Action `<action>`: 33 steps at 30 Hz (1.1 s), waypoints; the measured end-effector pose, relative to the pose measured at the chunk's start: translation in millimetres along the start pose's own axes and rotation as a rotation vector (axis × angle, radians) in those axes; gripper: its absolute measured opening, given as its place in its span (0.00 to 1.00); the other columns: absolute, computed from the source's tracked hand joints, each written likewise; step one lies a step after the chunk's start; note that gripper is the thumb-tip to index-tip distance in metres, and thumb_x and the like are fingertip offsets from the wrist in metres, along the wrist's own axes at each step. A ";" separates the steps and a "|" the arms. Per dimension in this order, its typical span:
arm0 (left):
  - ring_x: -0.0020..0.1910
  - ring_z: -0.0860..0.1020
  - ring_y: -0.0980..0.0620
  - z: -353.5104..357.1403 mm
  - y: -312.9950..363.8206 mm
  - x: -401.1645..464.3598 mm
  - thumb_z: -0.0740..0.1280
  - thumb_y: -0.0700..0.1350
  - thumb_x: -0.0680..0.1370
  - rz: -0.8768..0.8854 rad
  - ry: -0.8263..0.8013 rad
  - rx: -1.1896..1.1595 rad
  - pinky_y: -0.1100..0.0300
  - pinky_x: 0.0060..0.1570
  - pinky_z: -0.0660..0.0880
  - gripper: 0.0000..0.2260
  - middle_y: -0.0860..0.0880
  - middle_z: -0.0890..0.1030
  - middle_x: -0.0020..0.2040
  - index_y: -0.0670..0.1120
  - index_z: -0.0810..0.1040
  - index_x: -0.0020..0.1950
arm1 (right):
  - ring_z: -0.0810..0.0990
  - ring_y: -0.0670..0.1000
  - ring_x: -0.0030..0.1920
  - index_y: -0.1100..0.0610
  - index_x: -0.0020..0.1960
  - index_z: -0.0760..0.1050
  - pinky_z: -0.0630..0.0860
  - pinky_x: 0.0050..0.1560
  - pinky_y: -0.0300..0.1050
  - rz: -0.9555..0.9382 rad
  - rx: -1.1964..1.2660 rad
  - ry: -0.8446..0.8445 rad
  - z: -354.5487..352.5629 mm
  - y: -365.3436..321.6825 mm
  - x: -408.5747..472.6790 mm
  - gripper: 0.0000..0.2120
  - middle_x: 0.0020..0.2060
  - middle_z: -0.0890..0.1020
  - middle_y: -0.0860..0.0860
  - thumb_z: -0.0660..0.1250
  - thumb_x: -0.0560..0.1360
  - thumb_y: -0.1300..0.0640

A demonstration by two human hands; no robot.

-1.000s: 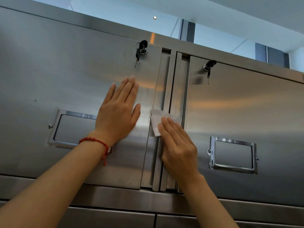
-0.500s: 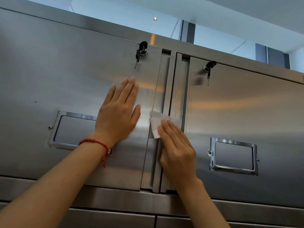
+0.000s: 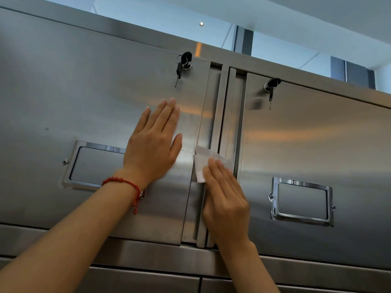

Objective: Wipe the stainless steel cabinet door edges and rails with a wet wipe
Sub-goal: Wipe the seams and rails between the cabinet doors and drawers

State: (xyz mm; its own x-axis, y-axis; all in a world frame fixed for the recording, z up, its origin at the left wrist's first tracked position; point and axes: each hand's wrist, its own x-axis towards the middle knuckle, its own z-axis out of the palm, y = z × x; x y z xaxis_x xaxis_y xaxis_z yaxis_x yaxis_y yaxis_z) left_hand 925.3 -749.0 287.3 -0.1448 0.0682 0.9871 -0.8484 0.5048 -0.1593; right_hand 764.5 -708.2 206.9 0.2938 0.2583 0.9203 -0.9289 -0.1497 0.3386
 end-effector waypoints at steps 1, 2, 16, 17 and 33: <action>0.73 0.59 0.44 -0.2 0.1 -0.1 0.47 0.51 0.78 0.001 0.001 0.000 0.48 0.72 0.54 0.27 0.40 0.62 0.73 0.38 0.62 0.73 | 0.76 0.58 0.61 0.67 0.56 0.79 0.76 0.59 0.56 0.009 0.005 -0.009 -0.3 -1.5 -4.0 0.17 0.57 0.79 0.61 0.67 0.67 0.73; 0.73 0.59 0.44 -0.3 0.1 -0.2 0.47 0.51 0.78 0.001 0.001 0.000 0.48 0.72 0.54 0.27 0.40 0.62 0.73 0.38 0.62 0.73 | 0.77 0.58 0.61 0.67 0.55 0.79 0.76 0.59 0.56 0.014 0.011 -0.016 -1.0 -2.8 -7.5 0.18 0.57 0.79 0.61 0.68 0.66 0.74; 0.73 0.58 0.44 0.3 0.1 -0.6 0.47 0.51 0.78 0.000 0.001 -0.002 0.48 0.72 0.53 0.27 0.40 0.62 0.73 0.38 0.61 0.73 | 0.76 0.58 0.61 0.67 0.56 0.79 0.76 0.58 0.56 0.024 0.029 -0.040 -4.6 -6.2 -16.6 0.18 0.57 0.79 0.61 0.69 0.66 0.73; 0.73 0.58 0.44 0.4 0.1 -0.5 0.47 0.51 0.78 0.001 0.002 -0.002 0.48 0.72 0.53 0.27 0.40 0.62 0.73 0.38 0.61 0.73 | 0.77 0.58 0.61 0.67 0.56 0.79 0.76 0.58 0.56 0.024 0.022 -0.035 -4.0 -6.0 -14.7 0.18 0.57 0.79 0.61 0.69 0.66 0.73; 0.74 0.58 0.44 0.5 -0.6 -0.2 0.46 0.51 0.78 0.001 -0.002 0.006 0.48 0.72 0.53 0.27 0.40 0.61 0.74 0.38 0.61 0.73 | 0.77 0.59 0.60 0.67 0.55 0.79 0.77 0.56 0.58 0.093 0.022 -0.064 -3.7 -13.6 -13.9 0.24 0.57 0.79 0.61 0.74 0.60 0.78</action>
State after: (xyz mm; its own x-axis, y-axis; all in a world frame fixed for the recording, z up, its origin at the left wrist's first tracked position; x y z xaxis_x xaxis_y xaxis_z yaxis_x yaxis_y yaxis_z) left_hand 925.6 -749.7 287.2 -0.1466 0.0673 0.9869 -0.8515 0.4992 -0.1605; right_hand 772.2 -706.2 188.8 0.2206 0.1807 0.9585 -0.9480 -0.1914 0.2543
